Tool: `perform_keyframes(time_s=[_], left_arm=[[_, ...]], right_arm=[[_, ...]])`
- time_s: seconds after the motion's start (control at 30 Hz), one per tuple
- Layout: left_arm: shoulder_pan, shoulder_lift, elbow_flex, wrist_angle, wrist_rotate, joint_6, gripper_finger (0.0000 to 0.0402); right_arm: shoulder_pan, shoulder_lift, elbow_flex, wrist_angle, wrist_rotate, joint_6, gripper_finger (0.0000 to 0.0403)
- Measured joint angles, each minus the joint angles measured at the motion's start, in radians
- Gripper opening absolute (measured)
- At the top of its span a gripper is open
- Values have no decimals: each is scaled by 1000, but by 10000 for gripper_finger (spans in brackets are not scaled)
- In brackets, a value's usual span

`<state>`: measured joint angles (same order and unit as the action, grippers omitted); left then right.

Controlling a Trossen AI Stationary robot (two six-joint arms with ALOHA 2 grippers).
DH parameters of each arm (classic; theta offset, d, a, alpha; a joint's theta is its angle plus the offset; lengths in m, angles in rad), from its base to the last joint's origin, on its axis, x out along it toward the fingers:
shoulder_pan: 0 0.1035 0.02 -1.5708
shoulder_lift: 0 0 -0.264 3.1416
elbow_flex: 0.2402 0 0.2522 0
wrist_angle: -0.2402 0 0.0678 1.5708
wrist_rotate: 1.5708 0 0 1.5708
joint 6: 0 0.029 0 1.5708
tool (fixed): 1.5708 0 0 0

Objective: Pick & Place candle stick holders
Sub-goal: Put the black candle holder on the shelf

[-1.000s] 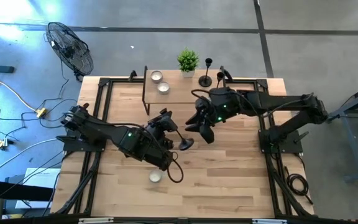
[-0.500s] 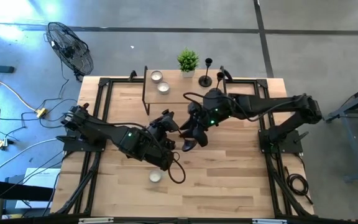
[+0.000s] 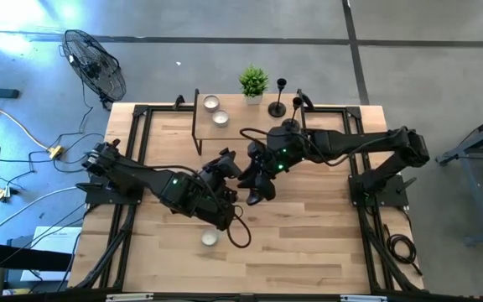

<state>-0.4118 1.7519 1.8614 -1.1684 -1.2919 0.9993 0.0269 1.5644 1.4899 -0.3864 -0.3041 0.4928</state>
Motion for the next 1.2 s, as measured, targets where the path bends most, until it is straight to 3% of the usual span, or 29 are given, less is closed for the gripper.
perform_keyframes(time_s=[0.27, 0.5, 0.87, 1.03, 1.2], left_arm=[[-2, 0, 0, -2, -3, 2, 98], [-1, 0, -1, 0, 29, -3, 101], [-1, 0, 0, 74, 48, -8, 142], [-1, 0, 1, 156, -20, 17, 144], [-15, 3, 48, 170, -24, 10, 145]], right_arm=[[-3, 2, 0, -21, -11, -24, 16], [-9, 2, 0, -62, -8, -44, 9], [-6, 1, 0, -81, 15, -86, 8], [-6, -2, 4, -82, 25, -99, 8], [-6, -5, 6, -100, 31, -105, 7]])
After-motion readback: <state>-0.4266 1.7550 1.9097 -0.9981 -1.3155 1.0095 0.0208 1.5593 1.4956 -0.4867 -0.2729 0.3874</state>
